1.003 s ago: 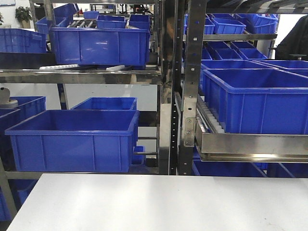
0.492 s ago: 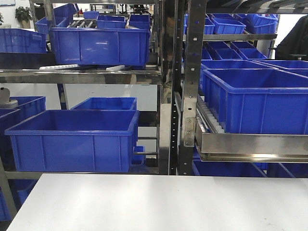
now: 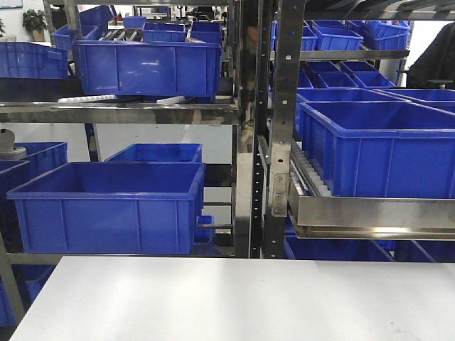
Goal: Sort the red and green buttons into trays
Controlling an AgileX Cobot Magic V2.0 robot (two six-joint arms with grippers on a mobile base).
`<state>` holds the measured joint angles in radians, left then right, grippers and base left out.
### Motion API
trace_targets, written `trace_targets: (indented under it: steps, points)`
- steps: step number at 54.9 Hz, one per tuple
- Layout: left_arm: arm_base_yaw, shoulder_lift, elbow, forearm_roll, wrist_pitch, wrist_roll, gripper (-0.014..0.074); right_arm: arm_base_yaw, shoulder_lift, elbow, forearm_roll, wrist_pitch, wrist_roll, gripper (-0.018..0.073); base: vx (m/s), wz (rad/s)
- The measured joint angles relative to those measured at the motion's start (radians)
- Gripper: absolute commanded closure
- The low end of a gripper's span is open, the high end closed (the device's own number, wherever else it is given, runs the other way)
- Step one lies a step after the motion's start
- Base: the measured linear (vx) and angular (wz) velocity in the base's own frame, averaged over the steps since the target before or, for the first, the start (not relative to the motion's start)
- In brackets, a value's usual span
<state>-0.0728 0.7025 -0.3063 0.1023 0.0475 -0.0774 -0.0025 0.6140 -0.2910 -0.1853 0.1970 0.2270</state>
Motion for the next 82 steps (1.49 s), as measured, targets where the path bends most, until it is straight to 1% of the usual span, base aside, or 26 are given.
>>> trace_targets:
  steps: [2, 5, 12, 19, 23, 26, 34, 45, 46, 59, 65, 82]
  points:
    - [0.000, 0.035, 0.000, 0.000, 0.000, 0.000, 0.0445, 0.000, 0.024, 0.000, 0.000, -0.001, 0.000, 0.0435, 0.00, 0.00]
    - [0.000, 0.074, 0.000, 0.000, 0.000, 0.000, 0.0383, 0.000, 0.056, 0.000, 0.000, -0.001, 0.000, 0.0392, 0.00, 0.00]
    - [0.000, 0.177, 0.000, 0.000, -0.003, 0.000, 0.0200, 0.000, 0.130, 0.000, 0.000, -0.003, 0.000, 0.0257, 0.00, 0.00]
    - [0.000, 0.256, 0.000, 0.000, -0.030, -0.001, 0.0046, 0.000, 0.190, 0.000, 0.000, -0.006, 0.000, 0.0157, 0.00, 0.00]
    - [0.000, 0.292, 0.000, 0.000, -0.057, -0.001, -0.0013, 0.000, 0.220, -0.001, 0.000, -0.007, 0.000, 0.0119, 0.00, 0.00]
    - [0.000, 0.314, 0.000, 0.000, -0.079, -0.001, -0.0039, 0.000, 0.241, -0.001, 0.000, -0.008, 0.000, 0.0106, 0.00, 0.00]
    - [0.000, 0.378, 0.000, 0.000, -0.109, -0.001, -0.0046, 0.000, 0.279, -0.001, 0.001, -0.009, 0.000, 0.0099, 0.00, 0.00]
    - [0.000, 0.465, -0.017, 0.000, -0.122, -0.001, -0.0024, 0.000, 0.290, -0.002, 0.001, -0.009, 0.000, 0.0099, 0.00, 0.00]
    - [0.000, 0.520, -0.091, 0.000, -0.096, -0.001, -0.0015, 0.000, 0.290, -0.002, 0.001, -0.010, 0.000, 0.0099, 0.00, 0.00]
    - [0.000, 0.635, -0.217, 0.000, 0.024, -0.001, -0.0011, 0.000, 0.290, -0.002, 0.001, -0.010, 0.000, 0.0099, 0.00, 0.00]
    - [-0.001, 0.690, -0.249, 0.000, 0.045, -0.001, -0.0007, 0.000, 0.290, -0.002, 0.001, -0.010, 0.000, 0.0099, 0.00, 0.00]
    - [-0.071, 0.761, -0.296, 0.000, 0.052, 0.000, 0.0008, 0.000, 0.290, -0.002, 0.001, -0.011, 0.000, 0.0099, 0.00, 0.00]
